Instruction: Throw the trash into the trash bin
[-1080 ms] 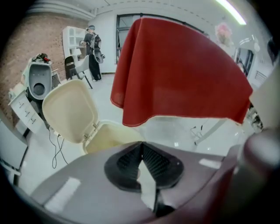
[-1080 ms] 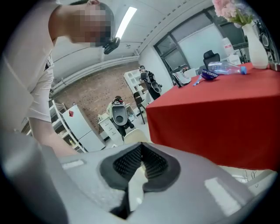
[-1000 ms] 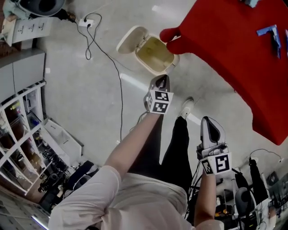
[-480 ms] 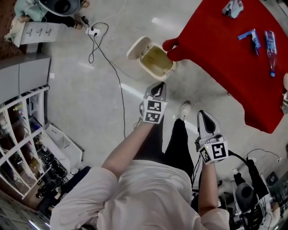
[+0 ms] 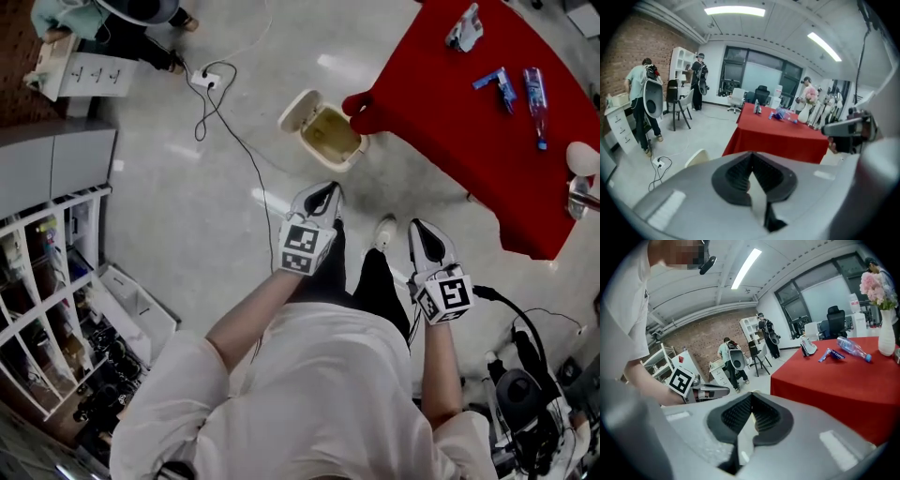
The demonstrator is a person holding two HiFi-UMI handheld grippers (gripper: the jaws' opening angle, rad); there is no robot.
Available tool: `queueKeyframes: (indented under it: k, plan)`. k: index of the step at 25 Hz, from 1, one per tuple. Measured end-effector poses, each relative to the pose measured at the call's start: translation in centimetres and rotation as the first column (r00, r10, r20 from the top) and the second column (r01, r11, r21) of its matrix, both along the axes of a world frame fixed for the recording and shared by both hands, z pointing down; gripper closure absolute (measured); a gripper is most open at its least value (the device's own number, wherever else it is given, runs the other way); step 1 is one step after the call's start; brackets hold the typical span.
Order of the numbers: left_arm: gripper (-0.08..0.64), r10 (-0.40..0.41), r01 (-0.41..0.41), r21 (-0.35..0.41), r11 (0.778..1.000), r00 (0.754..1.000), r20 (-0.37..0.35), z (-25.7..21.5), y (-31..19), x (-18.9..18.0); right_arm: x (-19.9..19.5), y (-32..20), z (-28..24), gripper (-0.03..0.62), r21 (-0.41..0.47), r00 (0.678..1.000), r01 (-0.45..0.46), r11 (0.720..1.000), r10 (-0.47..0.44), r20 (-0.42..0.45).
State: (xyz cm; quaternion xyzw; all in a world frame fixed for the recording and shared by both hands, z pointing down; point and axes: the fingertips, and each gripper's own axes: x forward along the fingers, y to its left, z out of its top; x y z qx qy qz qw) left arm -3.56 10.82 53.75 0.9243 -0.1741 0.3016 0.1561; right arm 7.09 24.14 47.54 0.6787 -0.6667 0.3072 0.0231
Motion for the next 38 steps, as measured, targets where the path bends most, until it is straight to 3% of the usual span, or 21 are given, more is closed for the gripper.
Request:
queueKeyframes:
  k: [9, 22, 38]
  plan:
    - [0.555, 0.032, -0.032, 0.016, 0.999, 0.999, -0.043, -7.3, 0.8, -2.6, -1.4, -0.6, -4.9, 0.591, 0.035, 0.999, 0.039, 0.999, -0.038, -0.019]
    - [0.554, 0.094, -0.092, 0.020, 0.996, 0.990, -0.107, -11.2, 1.6, -2.3, -3.6, -2.0, -8.2, 0.591, 0.057, 0.997, 0.067, 0.996, -0.064, -0.045]
    - [0.554, 0.272, -0.269, 0.042, 0.962, 0.953, -0.136, -12.9, -1.6, -3.6, -4.7, -6.6, -9.4, 0.591, 0.064, 0.995, -0.053, 0.997, 0.058, -0.080]
